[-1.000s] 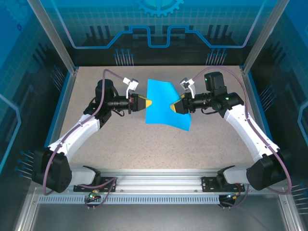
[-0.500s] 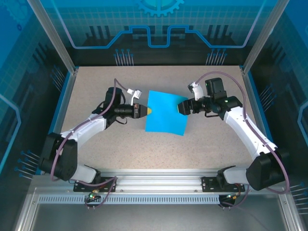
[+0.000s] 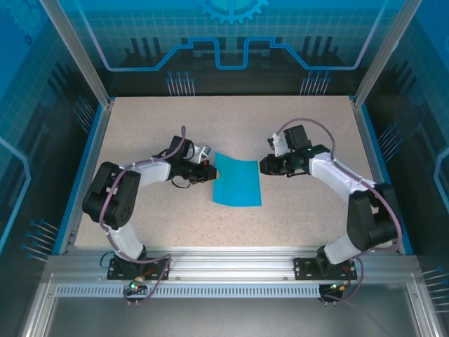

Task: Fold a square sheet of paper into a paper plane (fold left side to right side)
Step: Place a square sheet of paper at the center of the table, then first fold in half a square sheet of paper at the center of the table.

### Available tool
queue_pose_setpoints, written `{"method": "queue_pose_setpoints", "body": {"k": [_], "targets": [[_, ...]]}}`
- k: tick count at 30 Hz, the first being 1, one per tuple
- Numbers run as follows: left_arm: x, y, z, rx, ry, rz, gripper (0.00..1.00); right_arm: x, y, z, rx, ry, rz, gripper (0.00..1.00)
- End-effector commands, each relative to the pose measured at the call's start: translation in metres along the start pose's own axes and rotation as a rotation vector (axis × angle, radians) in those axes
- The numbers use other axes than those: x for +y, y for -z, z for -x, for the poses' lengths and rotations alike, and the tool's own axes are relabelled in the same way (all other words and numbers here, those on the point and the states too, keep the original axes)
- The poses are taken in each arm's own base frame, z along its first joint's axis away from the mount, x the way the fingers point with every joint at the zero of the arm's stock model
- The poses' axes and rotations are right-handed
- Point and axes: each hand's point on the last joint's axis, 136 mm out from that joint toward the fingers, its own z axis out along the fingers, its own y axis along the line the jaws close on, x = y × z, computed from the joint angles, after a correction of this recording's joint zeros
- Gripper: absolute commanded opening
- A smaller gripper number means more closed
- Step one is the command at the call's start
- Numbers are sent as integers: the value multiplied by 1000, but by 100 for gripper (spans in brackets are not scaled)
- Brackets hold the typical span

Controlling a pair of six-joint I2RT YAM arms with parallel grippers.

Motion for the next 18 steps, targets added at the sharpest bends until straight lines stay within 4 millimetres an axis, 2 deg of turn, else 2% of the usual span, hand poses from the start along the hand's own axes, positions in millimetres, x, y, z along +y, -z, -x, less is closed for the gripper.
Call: {"method": "queue_pose_setpoints", "body": {"k": [1, 2, 3, 10, 13, 18], "targets": [[1, 2, 3, 23, -25, 56, 2, 6, -28, -5, 33, -70, 30, 6], [3, 2, 3, 26, -24, 65, 3, 5, -36, -7, 48, -77, 23, 1], [3, 2, 3, 30, -18, 70, 3, 3, -42, -8, 62, -89, 6, 0], [4, 2, 1, 37, -9, 75, 5, -20, -72, -17, 141, -132, -101, 0], [2, 3, 2, 36, -10, 67, 7, -27, -82, -27, 190, -146, -134, 0], [-10, 1, 3, 44, -20, 33, 21, -39, -90, -44, 248, -157, -196, 0]]}}
